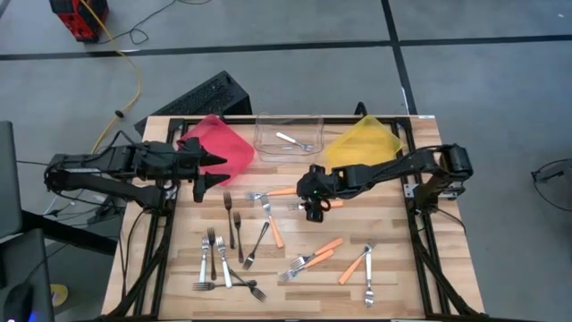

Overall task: Sort silverware by color (type)
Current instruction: Put the orange fork into the yellow bin

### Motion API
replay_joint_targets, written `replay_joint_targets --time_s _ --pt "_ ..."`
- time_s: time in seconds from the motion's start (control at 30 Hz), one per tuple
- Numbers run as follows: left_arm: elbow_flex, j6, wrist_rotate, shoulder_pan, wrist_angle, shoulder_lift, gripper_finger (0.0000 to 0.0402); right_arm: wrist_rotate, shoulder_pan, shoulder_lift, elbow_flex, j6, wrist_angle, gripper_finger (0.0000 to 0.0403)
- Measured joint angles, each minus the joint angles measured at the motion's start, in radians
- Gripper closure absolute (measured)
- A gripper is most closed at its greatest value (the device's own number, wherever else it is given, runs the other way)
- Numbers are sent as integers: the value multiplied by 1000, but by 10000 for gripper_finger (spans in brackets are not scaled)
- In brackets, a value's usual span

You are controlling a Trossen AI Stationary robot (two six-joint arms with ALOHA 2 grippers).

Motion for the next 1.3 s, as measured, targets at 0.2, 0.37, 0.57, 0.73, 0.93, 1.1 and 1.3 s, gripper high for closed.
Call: replay_joint_targets --time_s 0.2,0.37,0.57,0.73,0.93,1.1,1.3 --pt "0 -13 1 0 -8 -3 155 -18 12 78 -1 0 -21 129" --pt "0 -18 3 0 -8 -4 155 -22 15 81 0 18 -56 129" --pt "0 -1 3 0 -9 -2 155 -22 20 90 -1 23 -86 129" --pt "0 15 3 0 -10 -1 155 -22 38 130 -1 15 -97 129" --pt "0 15 1 0 -11 -1 155 -22 40 175 -1 16 -104 129" --pt "0 16 -1 0 -11 1 155 -20 38 177 0 16 -107 129" --pt "1 25 -11 0 -18 13 155 -14 31 177 0 17 -130 143"
